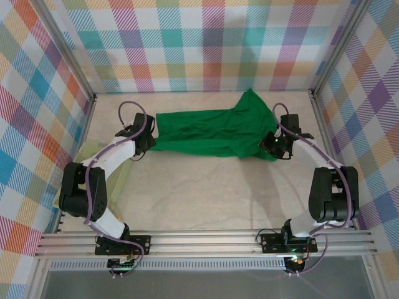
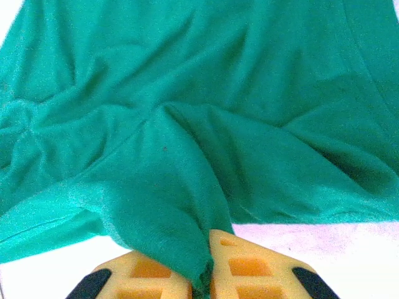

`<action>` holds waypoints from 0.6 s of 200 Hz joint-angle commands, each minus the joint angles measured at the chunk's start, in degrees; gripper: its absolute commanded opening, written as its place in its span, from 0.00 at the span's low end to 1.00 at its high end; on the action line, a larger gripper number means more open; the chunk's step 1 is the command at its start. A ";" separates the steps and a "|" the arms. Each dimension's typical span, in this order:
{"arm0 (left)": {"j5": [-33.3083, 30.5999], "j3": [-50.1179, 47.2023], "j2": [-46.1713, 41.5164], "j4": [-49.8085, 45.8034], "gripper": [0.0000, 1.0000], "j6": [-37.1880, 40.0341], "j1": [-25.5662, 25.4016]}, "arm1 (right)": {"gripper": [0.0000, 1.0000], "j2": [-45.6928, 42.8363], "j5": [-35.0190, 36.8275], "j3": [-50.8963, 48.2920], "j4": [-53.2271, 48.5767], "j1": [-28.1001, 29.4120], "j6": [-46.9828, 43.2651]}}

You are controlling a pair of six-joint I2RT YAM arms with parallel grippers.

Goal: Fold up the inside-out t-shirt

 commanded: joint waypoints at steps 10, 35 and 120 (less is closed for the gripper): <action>-1.55 -0.15 0.19 0.83 0.00 -1.46 0.53 | 0.24 4.57 -4.34 -0.83 4.82 -0.23 -0.66; -1.89 -0.23 -0.36 0.47 0.00 -1.06 0.53 | 0.33 5.10 -3.57 -0.64 5.35 -0.24 -1.08; -1.55 0.65 0.41 0.21 0.00 -0.66 0.51 | 0.22 -1.31 1.70 -4.31 1.76 -0.24 -2.44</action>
